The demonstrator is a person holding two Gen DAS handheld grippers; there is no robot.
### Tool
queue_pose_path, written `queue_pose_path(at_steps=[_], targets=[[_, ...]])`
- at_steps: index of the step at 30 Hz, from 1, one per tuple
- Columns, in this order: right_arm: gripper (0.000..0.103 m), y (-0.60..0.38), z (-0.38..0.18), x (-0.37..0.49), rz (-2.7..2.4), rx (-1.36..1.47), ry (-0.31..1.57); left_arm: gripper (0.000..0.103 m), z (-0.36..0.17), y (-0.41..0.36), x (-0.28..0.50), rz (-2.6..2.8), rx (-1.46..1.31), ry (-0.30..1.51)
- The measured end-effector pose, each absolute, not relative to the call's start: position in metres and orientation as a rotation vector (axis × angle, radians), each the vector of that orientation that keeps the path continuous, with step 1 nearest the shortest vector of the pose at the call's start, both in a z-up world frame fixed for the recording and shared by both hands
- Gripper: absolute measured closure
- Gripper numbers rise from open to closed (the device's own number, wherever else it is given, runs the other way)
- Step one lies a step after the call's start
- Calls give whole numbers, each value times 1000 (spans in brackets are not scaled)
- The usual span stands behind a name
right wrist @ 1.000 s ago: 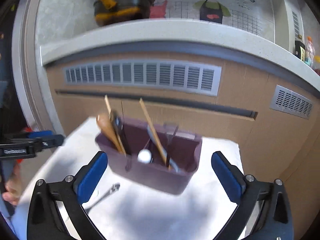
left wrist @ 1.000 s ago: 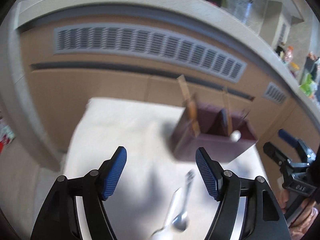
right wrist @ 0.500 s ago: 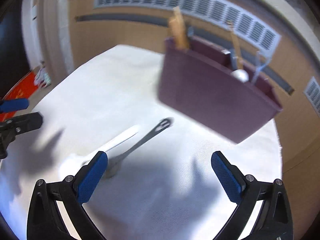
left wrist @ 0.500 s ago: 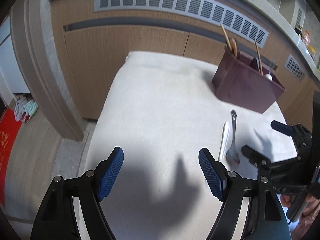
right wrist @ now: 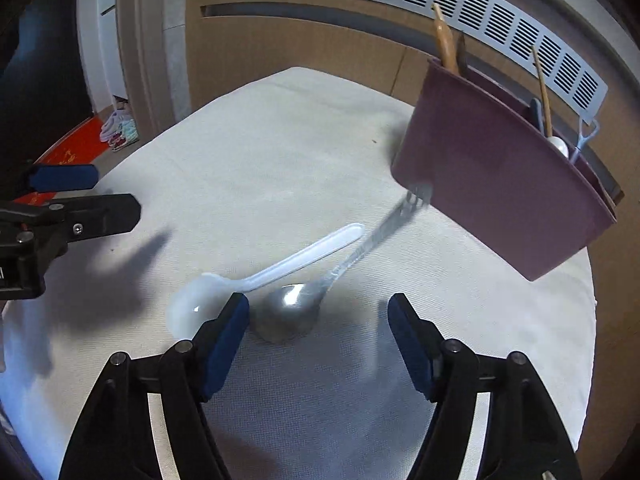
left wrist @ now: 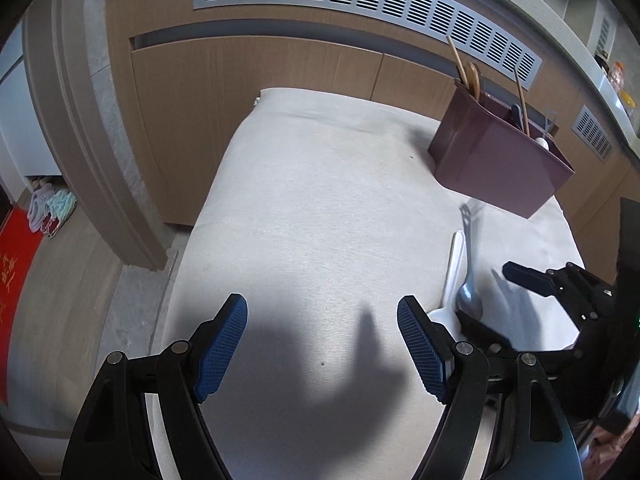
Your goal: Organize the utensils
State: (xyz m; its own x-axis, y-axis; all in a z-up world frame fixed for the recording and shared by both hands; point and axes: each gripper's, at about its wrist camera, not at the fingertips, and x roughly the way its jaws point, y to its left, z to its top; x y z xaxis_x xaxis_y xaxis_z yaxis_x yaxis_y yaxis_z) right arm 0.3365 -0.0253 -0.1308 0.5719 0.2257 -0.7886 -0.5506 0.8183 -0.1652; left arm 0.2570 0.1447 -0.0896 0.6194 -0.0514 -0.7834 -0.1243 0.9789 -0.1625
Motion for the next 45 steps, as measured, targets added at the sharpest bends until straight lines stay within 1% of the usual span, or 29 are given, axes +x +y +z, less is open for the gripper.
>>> queue_pose_path(at_steps=[2, 3, 5, 6, 7, 13, 25, 28, 29, 30, 32, 33, 35, 37, 39, 42, 43, 44, 45], targets=[[35, -26, -132, 336, 469, -415, 836, 25, -88, 141, 258, 42, -200, 905], [38, -26, -131, 336, 475, -414, 835, 25, -87, 139, 258, 42, -196, 907], [54, -28, -131, 336, 501, -402, 843, 25, -85, 135, 258, 40, -185, 910], [70, -31, -131, 336, 510, -391, 852, 25, -85, 133, 259, 37, -179, 911], [78, -35, -130, 336, 515, -385, 863, 25, -84, 131, 260, 33, -173, 912], [84, -75, -126, 328, 486, -347, 879, 24, -82, 116, 264, -12, -152, 917], [87, -169, -128, 323, 331, -244, 919, 24, -104, 63, 264, -192, 24, 951], [87, -186, -132, 325, 289, -212, 930, 29, -112, 60, 270, -144, 48, 971], [86, -191, -132, 326, 290, -190, 933, 32, -115, 60, 272, -132, 45, 978], [83, -193, -132, 326, 287, -177, 937, 33, -115, 59, 272, -128, 42, 973], [82, -197, -133, 327, 290, -156, 946, 35, -114, 59, 271, -122, 38, 973], [77, -198, -133, 327, 296, -149, 951, 35, -114, 59, 271, -123, 36, 975], [60, -198, -133, 327, 318, -116, 960, 35, -114, 56, 273, -139, 29, 986], [26, -197, -135, 327, 376, -57, 979, 35, -113, 51, 271, -164, 26, 994], [13, -193, -138, 325, 399, -20, 989, 35, -111, 45, 269, -193, 21, 998], [0, -188, -140, 327, 425, 12, 1002, 35, -109, 38, 267, -257, -13, 1008], [0, -187, -140, 328, 419, 11, 1002, 35, -108, 36, 266, -281, -33, 1011], [0, -186, -141, 327, 414, 11, 1002, 39, -108, 34, 266, -304, -45, 1013], [0, -186, -142, 329, 410, 12, 1003, 46, -107, 33, 266, -321, -61, 1014]])
